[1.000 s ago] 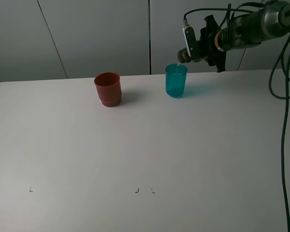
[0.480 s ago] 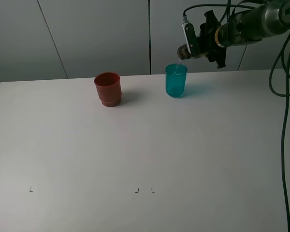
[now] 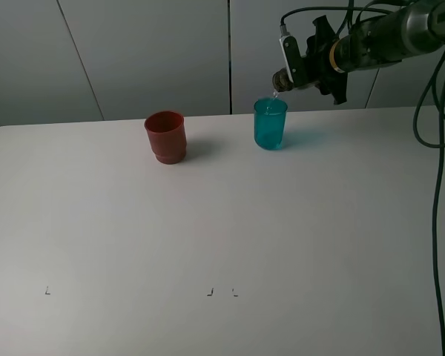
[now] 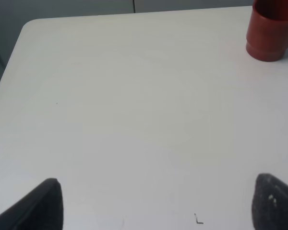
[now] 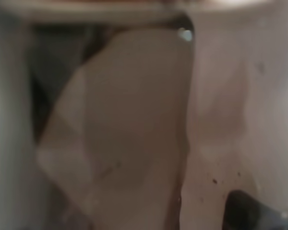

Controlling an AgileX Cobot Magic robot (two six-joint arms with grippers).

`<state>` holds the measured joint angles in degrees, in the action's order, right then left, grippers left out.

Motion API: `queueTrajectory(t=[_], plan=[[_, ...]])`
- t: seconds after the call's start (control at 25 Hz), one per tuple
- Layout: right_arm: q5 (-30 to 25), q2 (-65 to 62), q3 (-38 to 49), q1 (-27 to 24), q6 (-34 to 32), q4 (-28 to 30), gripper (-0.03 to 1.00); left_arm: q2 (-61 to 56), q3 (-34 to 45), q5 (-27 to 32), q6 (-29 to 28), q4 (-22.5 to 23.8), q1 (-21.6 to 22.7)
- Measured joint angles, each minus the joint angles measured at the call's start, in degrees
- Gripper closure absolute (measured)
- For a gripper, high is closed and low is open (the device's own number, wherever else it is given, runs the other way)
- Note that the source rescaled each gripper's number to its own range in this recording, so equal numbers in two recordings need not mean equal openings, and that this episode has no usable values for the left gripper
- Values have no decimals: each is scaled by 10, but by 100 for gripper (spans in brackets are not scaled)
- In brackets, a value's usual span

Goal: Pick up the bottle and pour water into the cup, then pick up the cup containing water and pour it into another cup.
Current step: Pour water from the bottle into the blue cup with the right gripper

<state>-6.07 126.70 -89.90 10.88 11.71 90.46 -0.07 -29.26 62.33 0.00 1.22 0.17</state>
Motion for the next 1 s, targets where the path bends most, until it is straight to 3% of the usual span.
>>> queueTrajectory(t=[1.0], plan=[[-11, 0, -1, 0, 1, 34, 97, 0, 0, 0, 0, 0, 0]])
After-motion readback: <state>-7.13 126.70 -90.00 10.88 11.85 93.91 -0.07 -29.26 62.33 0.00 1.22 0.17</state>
